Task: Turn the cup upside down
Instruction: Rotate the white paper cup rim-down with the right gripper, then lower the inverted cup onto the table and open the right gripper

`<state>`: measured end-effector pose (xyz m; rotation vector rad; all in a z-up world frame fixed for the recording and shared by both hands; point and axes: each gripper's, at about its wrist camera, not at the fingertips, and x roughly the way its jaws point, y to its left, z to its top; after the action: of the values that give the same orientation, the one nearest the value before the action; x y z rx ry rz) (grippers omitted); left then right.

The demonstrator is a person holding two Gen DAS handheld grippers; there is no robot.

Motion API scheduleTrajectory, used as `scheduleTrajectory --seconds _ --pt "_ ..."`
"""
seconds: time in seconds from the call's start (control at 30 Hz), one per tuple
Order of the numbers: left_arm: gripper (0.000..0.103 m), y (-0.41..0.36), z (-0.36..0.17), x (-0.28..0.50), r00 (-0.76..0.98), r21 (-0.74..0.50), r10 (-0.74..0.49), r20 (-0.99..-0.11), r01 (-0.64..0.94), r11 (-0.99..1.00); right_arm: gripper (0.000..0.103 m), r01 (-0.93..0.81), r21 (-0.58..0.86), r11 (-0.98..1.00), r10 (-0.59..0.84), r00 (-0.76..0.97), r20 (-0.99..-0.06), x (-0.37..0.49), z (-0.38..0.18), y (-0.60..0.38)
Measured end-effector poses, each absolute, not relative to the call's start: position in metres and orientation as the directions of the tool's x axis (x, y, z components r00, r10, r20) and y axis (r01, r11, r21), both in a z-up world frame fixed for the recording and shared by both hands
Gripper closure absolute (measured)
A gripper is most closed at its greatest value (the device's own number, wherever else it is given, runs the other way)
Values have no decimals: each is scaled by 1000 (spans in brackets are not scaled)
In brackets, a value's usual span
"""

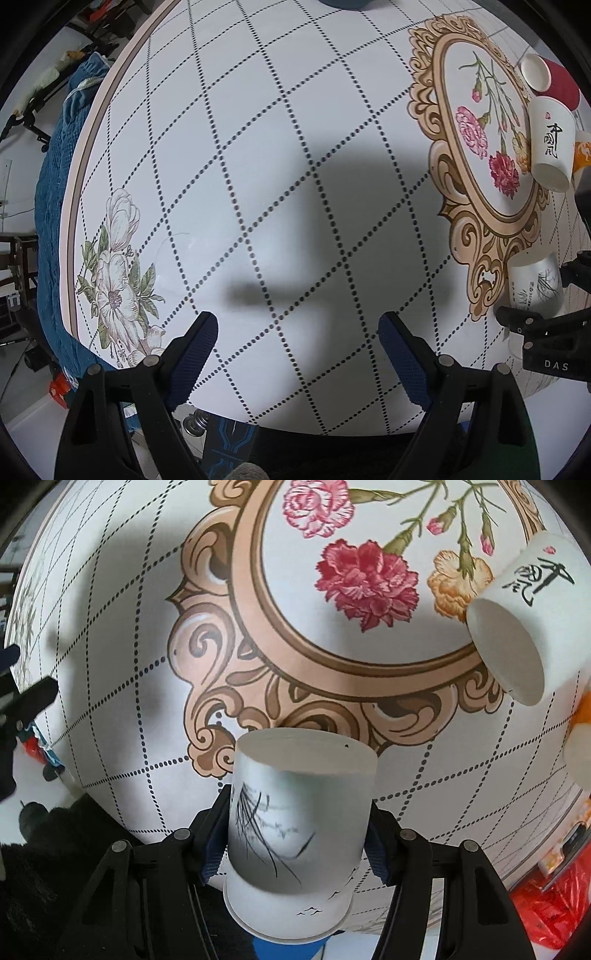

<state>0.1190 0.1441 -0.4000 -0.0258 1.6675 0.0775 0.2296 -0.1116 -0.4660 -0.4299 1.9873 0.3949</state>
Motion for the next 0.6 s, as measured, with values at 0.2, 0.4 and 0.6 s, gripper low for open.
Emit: scheduleTrajectory --seconds 0.2,0.4,0.6 --pt "14 121 -404 120 -100 37 32 -994 -43 998 27 -407 104 908 -92 -435 -896 259 -459 -141" --pt "14 95 -404 120 -101 39 36 -994 -24 999 27 -334 116 935 -49 -447 -893 290 -462 -172" --pt "14 73 -403 123 -103 38 37 -994 -10 999 29 -301 151 942 8 -428 -904 311 -454 -199"
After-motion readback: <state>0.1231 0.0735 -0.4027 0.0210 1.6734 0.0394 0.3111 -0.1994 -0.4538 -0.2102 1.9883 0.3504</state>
